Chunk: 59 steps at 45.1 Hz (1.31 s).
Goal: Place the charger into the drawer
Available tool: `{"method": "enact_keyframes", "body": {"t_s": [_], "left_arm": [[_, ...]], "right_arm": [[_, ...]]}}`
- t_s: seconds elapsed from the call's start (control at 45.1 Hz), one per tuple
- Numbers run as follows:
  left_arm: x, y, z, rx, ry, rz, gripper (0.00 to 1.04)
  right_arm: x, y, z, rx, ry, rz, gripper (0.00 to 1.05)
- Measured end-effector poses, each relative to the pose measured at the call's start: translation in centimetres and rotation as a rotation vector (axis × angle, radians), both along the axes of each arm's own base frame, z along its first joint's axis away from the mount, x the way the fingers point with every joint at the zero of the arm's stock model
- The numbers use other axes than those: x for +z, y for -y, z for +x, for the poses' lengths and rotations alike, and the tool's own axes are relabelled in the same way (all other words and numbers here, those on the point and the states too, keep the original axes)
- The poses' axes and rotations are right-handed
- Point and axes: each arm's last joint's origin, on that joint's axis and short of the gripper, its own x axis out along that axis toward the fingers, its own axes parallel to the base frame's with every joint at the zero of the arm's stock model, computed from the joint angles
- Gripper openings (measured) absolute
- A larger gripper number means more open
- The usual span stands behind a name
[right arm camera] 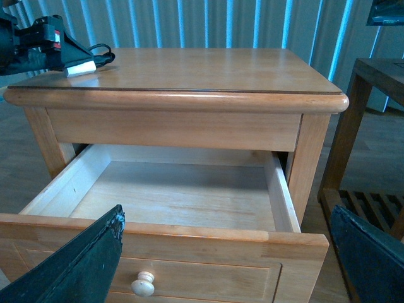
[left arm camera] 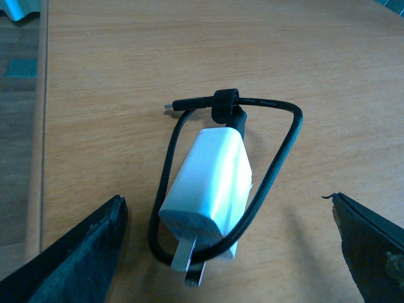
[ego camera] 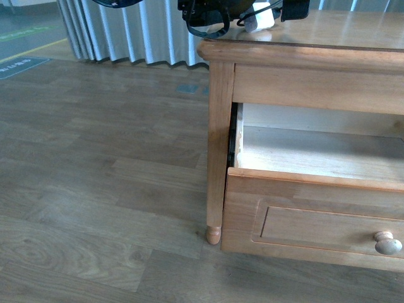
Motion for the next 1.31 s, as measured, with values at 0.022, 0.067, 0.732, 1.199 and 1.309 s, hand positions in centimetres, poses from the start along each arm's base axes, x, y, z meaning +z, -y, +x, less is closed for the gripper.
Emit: {"method": "enact_keyframes", "body": {"t_s": [0.022,0.067,0.732,1.199,1.309], "left_arm": [[-0.1,0.1,0.2,-0.001,-0.005,-0.006,0.99],[-0.4,0.4,0.5,-0.001,-0.011,-0.011,0.99],[-1.0,1.4,-0.4,-0.054,-0.062,-0.099,0.28],[-2.3,6.8,-10.1,-0.4,-0.102,-0.134,0.28],[-3.0,7.7,-11.0,-0.428,-0.123,-0.123,0.28]], "right_arm": [[0.0,0.0,0.0,0.0,0.0,0.0,0.96],[0.0,0.0,0.0,0.0,0.0,0.0,0.96],[0.0,0.0,0.0,0.0,0.0,0.0,0.96],[0.0,0.0,0.0,0.0,0.0,0.0,0.96],[0.0,0.0,0.0,0.0,0.0,0.0,0.96]]}}
